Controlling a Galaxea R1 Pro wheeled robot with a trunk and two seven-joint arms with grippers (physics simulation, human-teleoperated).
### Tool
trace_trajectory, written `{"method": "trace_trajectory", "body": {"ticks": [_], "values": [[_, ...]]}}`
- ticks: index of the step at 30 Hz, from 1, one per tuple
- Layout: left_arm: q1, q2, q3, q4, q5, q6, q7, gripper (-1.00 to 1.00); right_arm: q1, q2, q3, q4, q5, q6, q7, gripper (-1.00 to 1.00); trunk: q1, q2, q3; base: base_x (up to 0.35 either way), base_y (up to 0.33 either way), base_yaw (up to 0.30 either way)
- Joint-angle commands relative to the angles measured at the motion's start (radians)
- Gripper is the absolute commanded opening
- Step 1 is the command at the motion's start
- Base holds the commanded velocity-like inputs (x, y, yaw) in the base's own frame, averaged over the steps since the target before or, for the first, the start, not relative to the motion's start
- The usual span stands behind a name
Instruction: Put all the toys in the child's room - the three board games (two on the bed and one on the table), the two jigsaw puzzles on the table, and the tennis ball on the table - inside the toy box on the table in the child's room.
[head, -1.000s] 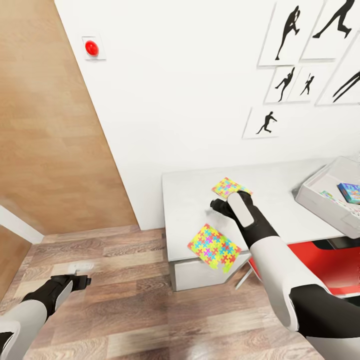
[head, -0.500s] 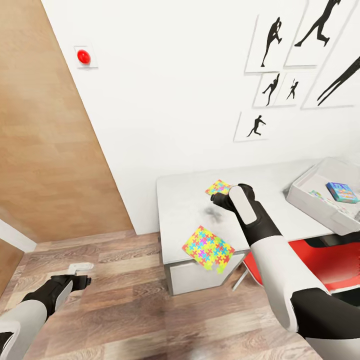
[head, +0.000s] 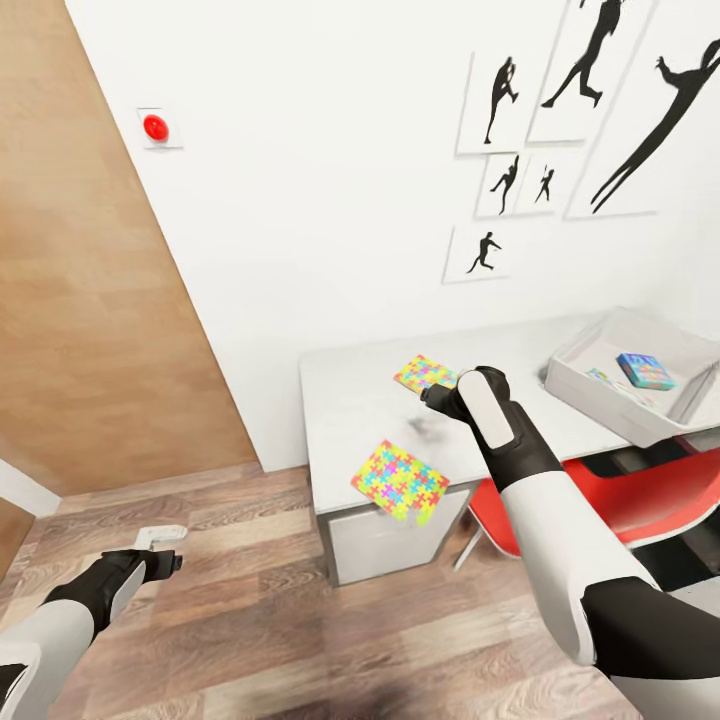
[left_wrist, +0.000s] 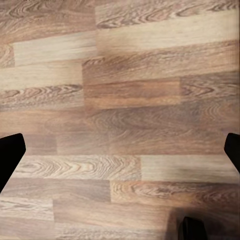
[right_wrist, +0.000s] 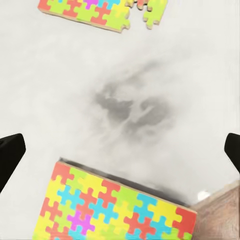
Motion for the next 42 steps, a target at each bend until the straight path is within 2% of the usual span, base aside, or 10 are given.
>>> {"method": "trace_trajectory", "body": {"ticks": [1, 21, 42], "values": [[0.000, 0.000, 0.007, -0.002, -0.001, 0.006, 0.000, 1.00, -0.001, 0.000, 0.002, -0.001, -0.009, 0.001, -0.010, 1.00, 0.000, -0.002, 0.000, -0.224, 0.000, -0.097], [0.000, 0.000, 0.007, -0.002, 0.000, 0.008, -0.002, 1.00, 0.001, 0.009, 0.002, 0.012, -0.011, 0.000, -0.010, 1.00, 0.000, -0.002, 0.032, -0.132, 0.026, -0.098], [0.000, 0.000, 0.007, -0.002, 0.001, 0.007, -0.002, 1.00, 0.002, 0.010, 0.002, 0.039, -0.011, -0.002, -0.008, 1.00, 0.000, -0.002, 0.065, -0.018, 0.023, -0.106]]}}
